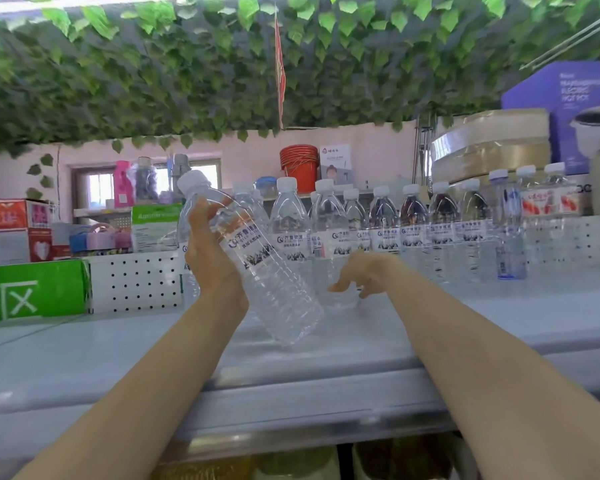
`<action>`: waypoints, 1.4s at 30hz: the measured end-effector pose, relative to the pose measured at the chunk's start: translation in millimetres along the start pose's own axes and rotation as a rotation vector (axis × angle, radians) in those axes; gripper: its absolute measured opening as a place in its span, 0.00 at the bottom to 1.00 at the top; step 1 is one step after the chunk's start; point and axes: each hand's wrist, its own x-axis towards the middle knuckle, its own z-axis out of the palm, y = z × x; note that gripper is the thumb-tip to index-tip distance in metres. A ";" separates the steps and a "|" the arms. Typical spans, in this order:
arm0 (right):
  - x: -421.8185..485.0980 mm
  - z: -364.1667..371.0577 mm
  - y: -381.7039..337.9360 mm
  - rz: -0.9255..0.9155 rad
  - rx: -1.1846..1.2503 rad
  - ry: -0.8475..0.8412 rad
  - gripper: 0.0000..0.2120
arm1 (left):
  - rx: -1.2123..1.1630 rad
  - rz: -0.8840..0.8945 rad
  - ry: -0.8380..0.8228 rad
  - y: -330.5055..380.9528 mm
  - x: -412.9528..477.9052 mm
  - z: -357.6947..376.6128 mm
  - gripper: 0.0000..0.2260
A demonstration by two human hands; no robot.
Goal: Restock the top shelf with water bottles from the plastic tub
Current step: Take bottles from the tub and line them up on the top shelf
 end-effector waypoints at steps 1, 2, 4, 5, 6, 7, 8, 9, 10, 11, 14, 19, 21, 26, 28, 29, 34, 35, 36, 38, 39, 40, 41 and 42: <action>1.5 1.1 -0.9 -0.003 -0.015 0.044 0.45 | -0.008 -0.007 -0.003 -0.4 0.5 0.1 0.11; 3.0 3.7 -1.4 -0.030 -0.031 0.086 0.50 | -0.017 -0.011 -0.008 -0.8 0.9 0.1 0.11; 4.3 9.0 -2.1 -0.055 -0.016 0.146 0.57 | -0.032 -0.013 -0.017 -1.5 2.1 -0.1 0.12; 6.4 11.0 -2.5 -0.064 -0.004 0.167 0.59 | -0.030 -0.014 -0.025 -1.9 2.9 -0.3 0.12; 7.9 12.5 -4.1 -0.062 -0.013 0.182 0.60 | -0.023 -0.012 -0.029 -2.4 3.8 -0.6 0.12; 10.2 14.6 -5.7 -0.057 -0.023 0.195 0.60 | -0.021 -0.010 -0.028 -2.9 3.9 -0.4 0.12; 14.5 16.7 -7.2 -0.059 -0.041 0.204 0.61 | -0.021 -0.009 -0.024 -3.4 4.1 -0.4 0.11; 16.9 17.8 -8.5 -0.060 -0.063 0.213 0.62 | -0.025 -0.011 -0.019 -4.0 4.6 -0.5 0.11; 18.3 18.3 -10.4 -0.064 -0.103 0.223 0.62 | -0.033 -0.015 -0.019 -4.4 5.2 -0.3 0.10; 17.9 19.0 -11.2 -0.072 -0.159 0.236 0.61 | -0.039 -0.017 -0.024 -4.9 6.0 -0.4 0.10; 16.8 21.3 -7.7 -0.103 -0.392 0.275 0.63 | -0.052 -0.015 -0.042 -6.2 7.4 -0.8 0.10; 7.7 14.2 5.4 -0.090 -0.670 0.392 0.68 | -0.091 -0.021 -0.072 -8.9 9.9 -3.4 0.11; 3.1 12.2 3.4 -0.116 -0.802 0.500 0.68 | -0.092 -0.032 -0.067 -8.9 11.4 -4.1 0.11; 2.5 13.8 -4.6 -0.084 -0.978 0.542 0.67 | -0.080 -0.034 -0.063 -8.5 12.7 -4.3 0.12; 3.9 14.4 -6.7 -0.057 -1.004 0.547 0.68 | -0.100 -0.042 -0.074 -8.3 12.4 -4.0 0.12; 4.6 15.1 -7.8 -0.049 -1.015 0.552 0.67 | -0.104 -0.045 -0.080 -8.5 12.7 -3.6 0.11; 5.4 16.0 -10.6 -0.030 -1.020 0.542 0.67 | -0.066 -0.048 -0.075 -10.0 13.4 -2.8 0.12; 5.1 15.7 -10.7 -0.025 -1.019 0.538 0.68 | -0.048 -0.056 -0.075 -9.9 13.9 -3.3 0.12; 4.6 15.5 -10.5 -0.021 -1.019 0.536 0.68 | -0.033 -0.066 -0.079 -9.5 14.1 -3.8 0.14; 4.5 15.6 -9.8 -0.008 -1.026 0.532 0.67 | -0.030 -0.073 -0.098 -8.9 13.5 -4.1 0.16; 4.4 15.3 -9.3 0.000 -1.026 0.531 0.67 | -0.034 -0.072 -0.102 -9.0 12.8 -3.9 0.15; 4.2 14.9 -8.7 0.006 -1.023 0.530 0.67 | -0.041 -0.071 -0.104 -8.2 11.0 -3.3 0.14; 3.7 14.4 -8.7 0.007 -1.021 0.530 0.67 | -0.046 -0.065 -0.111 -8.2 10.2 -3.3 0.14; 2.6 14.0 -8.7 0.001 -1.019 0.528 0.67 | -0.048 -0.066 -0.121 -7.5 8.3 -2.6 0.14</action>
